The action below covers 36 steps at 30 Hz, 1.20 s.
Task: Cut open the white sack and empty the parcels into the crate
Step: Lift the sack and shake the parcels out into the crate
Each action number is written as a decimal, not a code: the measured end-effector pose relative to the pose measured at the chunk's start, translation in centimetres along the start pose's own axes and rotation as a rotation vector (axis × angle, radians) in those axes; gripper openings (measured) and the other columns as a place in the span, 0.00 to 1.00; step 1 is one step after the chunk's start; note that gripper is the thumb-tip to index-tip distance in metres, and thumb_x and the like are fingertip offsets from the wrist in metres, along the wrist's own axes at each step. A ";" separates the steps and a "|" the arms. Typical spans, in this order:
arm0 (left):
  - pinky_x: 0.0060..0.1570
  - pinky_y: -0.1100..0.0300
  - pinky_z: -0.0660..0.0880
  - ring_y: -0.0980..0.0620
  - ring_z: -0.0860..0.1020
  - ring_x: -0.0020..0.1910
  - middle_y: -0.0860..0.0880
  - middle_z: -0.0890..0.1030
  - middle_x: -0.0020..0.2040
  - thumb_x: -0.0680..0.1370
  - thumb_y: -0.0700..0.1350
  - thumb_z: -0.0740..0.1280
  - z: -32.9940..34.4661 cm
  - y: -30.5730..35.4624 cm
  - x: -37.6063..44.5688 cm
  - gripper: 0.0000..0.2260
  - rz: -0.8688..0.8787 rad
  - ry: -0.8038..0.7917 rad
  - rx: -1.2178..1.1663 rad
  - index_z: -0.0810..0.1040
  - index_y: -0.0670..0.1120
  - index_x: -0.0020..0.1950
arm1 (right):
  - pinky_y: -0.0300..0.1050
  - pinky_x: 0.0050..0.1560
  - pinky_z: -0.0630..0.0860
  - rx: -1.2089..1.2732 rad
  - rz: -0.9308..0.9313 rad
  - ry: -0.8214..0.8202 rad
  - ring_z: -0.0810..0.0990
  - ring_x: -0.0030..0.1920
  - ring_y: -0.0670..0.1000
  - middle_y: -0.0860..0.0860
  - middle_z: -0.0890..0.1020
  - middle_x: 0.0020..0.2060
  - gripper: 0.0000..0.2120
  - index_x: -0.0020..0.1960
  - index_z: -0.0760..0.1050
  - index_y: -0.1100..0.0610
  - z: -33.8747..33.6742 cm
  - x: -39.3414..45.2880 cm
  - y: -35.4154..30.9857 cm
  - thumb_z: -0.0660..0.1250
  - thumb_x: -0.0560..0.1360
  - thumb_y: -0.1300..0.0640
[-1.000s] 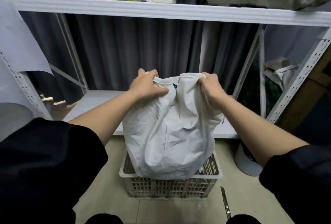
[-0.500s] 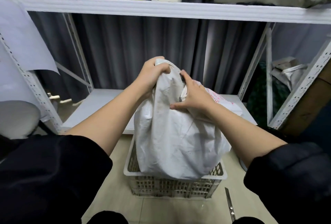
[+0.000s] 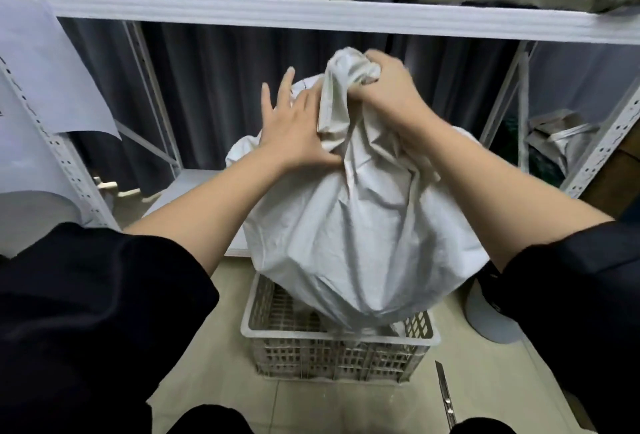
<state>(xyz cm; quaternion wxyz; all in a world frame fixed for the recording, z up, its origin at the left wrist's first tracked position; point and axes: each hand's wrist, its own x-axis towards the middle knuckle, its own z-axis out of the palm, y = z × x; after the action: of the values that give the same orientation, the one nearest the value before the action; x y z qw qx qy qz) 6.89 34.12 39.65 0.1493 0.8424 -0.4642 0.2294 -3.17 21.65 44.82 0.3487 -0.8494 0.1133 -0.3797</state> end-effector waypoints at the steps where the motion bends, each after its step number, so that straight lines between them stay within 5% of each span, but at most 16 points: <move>1: 0.73 0.39 0.44 0.44 0.55 0.76 0.49 0.65 0.73 0.64 0.71 0.64 -0.5 0.1 0.7 0.49 -0.007 0.048 -0.042 0.54 0.46 0.77 | 0.41 0.37 0.66 0.046 -0.026 -0.003 0.66 0.34 0.43 0.44 0.68 0.30 0.11 0.35 0.63 0.49 -0.4 0.2 -0.7 0.67 0.64 0.54; 4: 0.61 0.49 0.62 0.44 0.71 0.59 0.49 0.76 0.55 0.67 0.64 0.63 -1.3 0.7 1.9 0.28 -0.060 0.177 -0.086 0.73 0.49 0.60 | 0.35 0.37 0.66 0.160 -0.065 -0.026 0.65 0.34 0.41 0.44 0.69 0.35 0.12 0.45 0.66 0.53 -0.2 -0.4 -1.9 0.64 0.64 0.60; 7: 0.51 0.52 0.63 0.43 0.72 0.55 0.49 0.77 0.50 0.72 0.60 0.63 -0.6 0.6 1.3 0.15 -0.205 0.126 -0.269 0.77 0.50 0.49 | 0.34 0.51 0.70 0.019 -0.069 -0.131 0.73 0.46 0.41 0.42 0.73 0.48 0.29 0.63 0.65 0.54 -0.3 -1.5 -0.3 0.71 0.64 0.55; 9: 0.46 0.56 0.66 0.44 0.74 0.53 0.50 0.74 0.45 0.74 0.57 0.63 0.0 0.0 1.1 0.11 -0.286 0.138 -0.460 0.75 0.51 0.41 | 0.44 0.66 0.67 -0.210 -0.017 -0.228 0.71 0.62 0.48 0.45 0.72 0.62 0.49 0.74 0.55 0.48 -1.9 -2.1 2.2 0.76 0.60 0.44; 12: 0.34 0.62 0.65 0.47 0.76 0.43 0.49 0.73 0.41 0.72 0.50 0.65 -1.0 0.1 2.1 0.11 -0.339 0.189 -0.792 0.68 0.50 0.32 | 0.60 0.71 0.60 -0.457 0.187 -0.311 0.62 0.73 0.54 0.48 0.65 0.73 0.64 0.76 0.40 0.42 -4.7 -3.7 6.0 0.77 0.52 0.34; 15: 0.47 0.58 0.74 0.49 0.78 0.45 0.46 0.79 0.42 0.70 0.43 0.66 -3.1 2.0 3.2 0.02 -0.314 0.230 -1.277 0.75 0.49 0.39 | 0.61 0.70 0.61 -0.562 0.315 -0.346 0.61 0.73 0.55 0.47 0.64 0.74 0.63 0.76 0.43 0.44 -4.4 -6.0 8.9 0.78 0.53 0.35; 17: 0.52 0.51 0.76 0.44 0.81 0.48 0.40 0.82 0.45 0.71 0.37 0.66 -3.6 2.9 3.5 0.05 -0.310 0.220 -1.563 0.79 0.44 0.44 | 0.58 0.67 0.66 -0.403 0.358 -0.172 0.69 0.69 0.55 0.48 0.71 0.68 0.55 0.73 0.57 0.50 -3.7 -6.3 10.1 0.75 0.53 0.34; 19: 0.48 0.53 0.76 0.45 0.80 0.45 0.40 0.80 0.44 0.71 0.35 0.65 -3.3 2.8 3.2 0.05 -0.348 0.209 -1.659 0.78 0.43 0.44 | 0.58 0.61 0.72 -0.218 0.383 -0.088 0.78 0.59 0.55 0.51 0.81 0.55 0.37 0.58 0.74 0.54 -3.0 -6.2 10.9 0.70 0.55 0.35; 22: 0.45 0.55 0.74 0.50 0.77 0.42 0.44 0.79 0.40 0.69 0.39 0.66 -2.2 0.8 2.6 0.04 -0.399 0.258 -1.527 0.78 0.44 0.42 | 0.56 0.53 0.76 -0.199 0.393 -0.089 0.81 0.50 0.57 0.53 0.83 0.42 0.09 0.38 0.76 0.51 -1.2 -6.8 10.6 0.69 0.67 0.46; 23: 0.45 0.57 0.74 0.52 0.76 0.41 0.47 0.78 0.39 0.69 0.41 0.66 -1.8 0.1 2.4 0.03 -0.377 0.277 -1.401 0.77 0.46 0.41 | 0.55 0.50 0.75 -0.203 0.383 -0.068 0.80 0.48 0.56 0.53 0.82 0.40 0.07 0.35 0.74 0.49 -1.0 -6.5 10.2 0.68 0.69 0.48; 26: 0.42 0.67 0.68 0.56 0.72 0.40 0.50 0.73 0.42 0.72 0.44 0.66 -1.4 -1.0 1.5 0.05 -0.207 0.275 -0.797 0.70 0.48 0.40 | 0.53 0.47 0.75 -0.142 0.327 0.119 0.78 0.45 0.55 0.56 0.81 0.41 0.05 0.39 0.76 0.53 -0.8 -4.2 8.1 0.63 0.71 0.53; 28: 0.48 0.61 0.70 0.48 0.73 0.48 0.43 0.72 0.50 0.74 0.44 0.66 -1.4 -1.6 1.2 0.07 -0.125 0.262 -0.579 0.72 0.42 0.46 | 0.49 0.45 0.73 -0.010 0.313 0.266 0.77 0.44 0.55 0.58 0.81 0.41 0.06 0.43 0.77 0.58 -0.8 -2.5 6.3 0.62 0.72 0.57; 36: 0.48 0.58 0.70 0.52 0.70 0.47 0.49 0.64 0.51 0.75 0.44 0.64 -2.5 -2.8 1.5 0.07 -0.285 0.406 -0.612 0.73 0.41 0.49 | 0.54 0.55 0.75 -0.106 0.273 0.332 0.77 0.49 0.52 0.56 0.83 0.51 0.17 0.53 0.79 0.55 -3.2 1.6 1.9 0.60 0.69 0.50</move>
<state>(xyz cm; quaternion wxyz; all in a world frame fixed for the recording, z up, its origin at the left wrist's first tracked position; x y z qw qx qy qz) 9.38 35.66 42.43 0.5127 0.7526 -0.3503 0.2193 -4.23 17.89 45.95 0.3282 -0.7691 0.3029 -0.4572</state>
